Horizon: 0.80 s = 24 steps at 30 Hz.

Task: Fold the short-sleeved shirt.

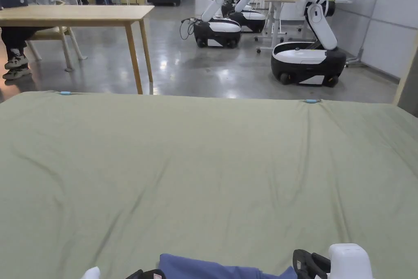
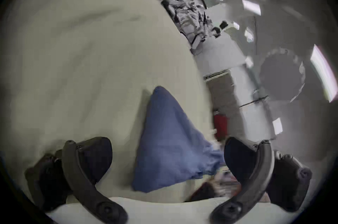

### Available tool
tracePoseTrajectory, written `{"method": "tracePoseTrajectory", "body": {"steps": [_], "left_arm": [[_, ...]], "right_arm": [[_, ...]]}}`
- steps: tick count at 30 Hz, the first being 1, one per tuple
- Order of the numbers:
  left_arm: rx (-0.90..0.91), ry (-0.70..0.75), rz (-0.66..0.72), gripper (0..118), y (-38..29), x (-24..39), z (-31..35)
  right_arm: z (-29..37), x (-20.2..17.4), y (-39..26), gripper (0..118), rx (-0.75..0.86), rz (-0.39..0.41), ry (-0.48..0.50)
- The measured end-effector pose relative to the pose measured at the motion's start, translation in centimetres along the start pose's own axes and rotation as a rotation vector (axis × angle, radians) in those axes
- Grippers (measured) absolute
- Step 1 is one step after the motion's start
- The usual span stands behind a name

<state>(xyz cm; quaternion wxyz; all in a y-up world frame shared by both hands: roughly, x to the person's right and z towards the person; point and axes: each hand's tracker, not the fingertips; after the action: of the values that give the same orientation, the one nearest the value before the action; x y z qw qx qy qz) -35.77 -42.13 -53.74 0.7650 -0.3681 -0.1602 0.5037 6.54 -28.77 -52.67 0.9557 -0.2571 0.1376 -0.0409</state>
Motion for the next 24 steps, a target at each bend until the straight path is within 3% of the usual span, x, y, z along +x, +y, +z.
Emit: {"method": "tracePoseTrajectory", "body": {"steps": [3, 4, 5, 6, 9, 10, 12, 16, 21, 24], "left_arm": [[-0.046, -0.342, 0.112, 111, -0.2, -2.0, -2.3], [-0.086, -0.431, 0.163, 81, -0.7, -1.3, -3.5], [-0.081, -0.397, 0.187, 34, -1.3, -1.4, -4.3], [-0.051, -0.328, 0.155, 12, -1.3, -1.6, -4.8], [-0.028, -0.102, 0.221, 12, -2.4, -2.4, -6.3], [-0.013, -0.187, 0.197, 12, -2.1, -2.3, -5.8], [0.023, -0.182, 0.177, 12, -1.5, -0.8, -4.6], [0.196, -0.109, 0.057, 11, 1.1, 0.2, 0.8], [0.351, 0.109, -0.138, 11, 4.7, 1.7, 8.4], [0.364, 0.185, -0.313, 11, 3.0, 7.3, 8.9]], "right_arm": [[-0.3, 0.0, 0.1, 1, -0.003, -0.004, -0.006], [-0.3, -0.1, 0.2, 1, -0.002, -0.004, -0.007], [-0.2, -0.1, 0.3, 1, -0.002, -0.006, -0.006], [-0.2, -0.1, 0.3, 1, -0.001, -0.008, -0.007], [-0.1, -0.1, 0.4, 1, -0.001, -0.006, -0.018], [0.0, 0.0, 0.4, 1, -0.002, -0.004, -0.02], [0.0, 0.0, 0.4, 1, -0.006, 0.003, -0.033], [0.0, 0.1, 0.4, 1, -0.008, -0.005, -0.037], [0.1, -0.6, 0.4, 1, -0.008, 0.008, -0.029], [0.0, -0.7, 0.4, 1, -0.008, 0.01, -0.028]]}}
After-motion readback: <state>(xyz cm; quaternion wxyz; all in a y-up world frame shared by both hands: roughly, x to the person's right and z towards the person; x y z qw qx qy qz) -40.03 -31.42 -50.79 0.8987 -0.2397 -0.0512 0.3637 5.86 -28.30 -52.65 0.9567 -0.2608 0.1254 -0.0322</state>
